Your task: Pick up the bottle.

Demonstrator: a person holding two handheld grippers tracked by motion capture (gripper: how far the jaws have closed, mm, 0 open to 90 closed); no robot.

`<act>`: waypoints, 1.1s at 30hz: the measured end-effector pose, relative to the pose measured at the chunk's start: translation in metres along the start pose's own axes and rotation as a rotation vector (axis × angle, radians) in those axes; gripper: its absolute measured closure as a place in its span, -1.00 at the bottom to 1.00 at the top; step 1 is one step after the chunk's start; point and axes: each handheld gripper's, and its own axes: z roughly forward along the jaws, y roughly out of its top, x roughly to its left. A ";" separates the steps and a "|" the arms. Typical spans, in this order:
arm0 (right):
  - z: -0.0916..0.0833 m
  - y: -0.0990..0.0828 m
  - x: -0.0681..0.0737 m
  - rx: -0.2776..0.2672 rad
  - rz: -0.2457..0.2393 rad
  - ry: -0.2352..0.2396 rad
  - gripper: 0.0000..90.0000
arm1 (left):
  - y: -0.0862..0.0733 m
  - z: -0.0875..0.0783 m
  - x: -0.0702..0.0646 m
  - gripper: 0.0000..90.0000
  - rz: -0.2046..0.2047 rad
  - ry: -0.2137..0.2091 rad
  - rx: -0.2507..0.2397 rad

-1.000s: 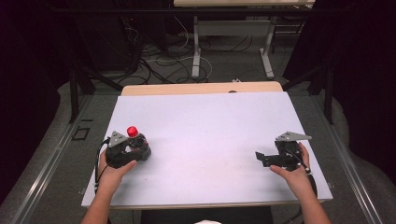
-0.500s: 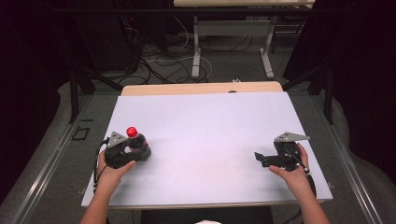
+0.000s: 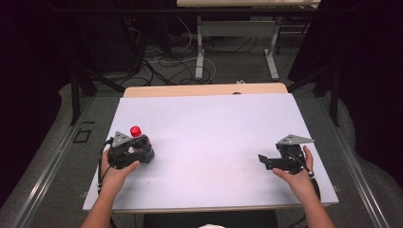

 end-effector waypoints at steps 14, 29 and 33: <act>-0.009 0.016 0.016 -0.018 -0.042 0.068 -0.41 | 0.043 -0.006 -0.048 -0.33 0.086 -0.102 -0.013; -0.027 0.074 0.067 -0.129 -0.143 0.199 -0.29 | 0.070 0.002 -0.116 -0.33 0.197 -0.264 -0.019; -0.028 0.088 0.080 -0.133 -0.174 0.227 -0.29 | 0.069 0.008 -0.131 -0.33 0.224 -0.294 -0.014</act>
